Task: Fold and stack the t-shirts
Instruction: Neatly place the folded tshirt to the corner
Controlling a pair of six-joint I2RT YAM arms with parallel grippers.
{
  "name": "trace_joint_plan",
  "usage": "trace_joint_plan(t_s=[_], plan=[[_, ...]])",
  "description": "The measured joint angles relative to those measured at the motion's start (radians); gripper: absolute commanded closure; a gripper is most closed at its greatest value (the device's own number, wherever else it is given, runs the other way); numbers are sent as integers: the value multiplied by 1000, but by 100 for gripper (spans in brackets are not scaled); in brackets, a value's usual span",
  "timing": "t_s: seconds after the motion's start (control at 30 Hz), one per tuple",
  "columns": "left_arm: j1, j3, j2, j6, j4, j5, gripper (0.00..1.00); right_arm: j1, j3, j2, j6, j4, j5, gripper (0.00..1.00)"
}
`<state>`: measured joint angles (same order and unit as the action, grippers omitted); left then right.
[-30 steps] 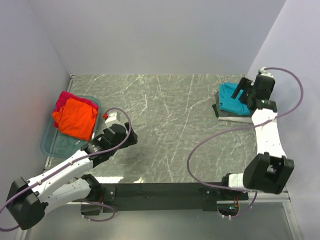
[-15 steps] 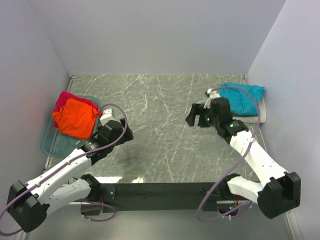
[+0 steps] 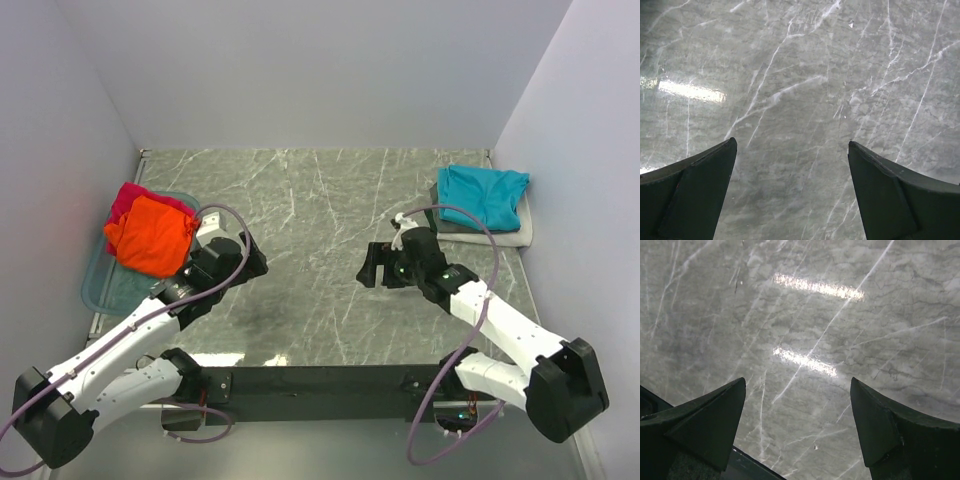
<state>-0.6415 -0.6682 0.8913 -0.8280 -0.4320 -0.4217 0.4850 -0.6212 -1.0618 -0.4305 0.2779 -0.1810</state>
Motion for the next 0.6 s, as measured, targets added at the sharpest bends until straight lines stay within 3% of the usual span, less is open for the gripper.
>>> trace_joint_plan(t_s=[0.6], plan=[[1,0,-66,23,-13,4,1,2,-1,34,2,-2,12,9]])
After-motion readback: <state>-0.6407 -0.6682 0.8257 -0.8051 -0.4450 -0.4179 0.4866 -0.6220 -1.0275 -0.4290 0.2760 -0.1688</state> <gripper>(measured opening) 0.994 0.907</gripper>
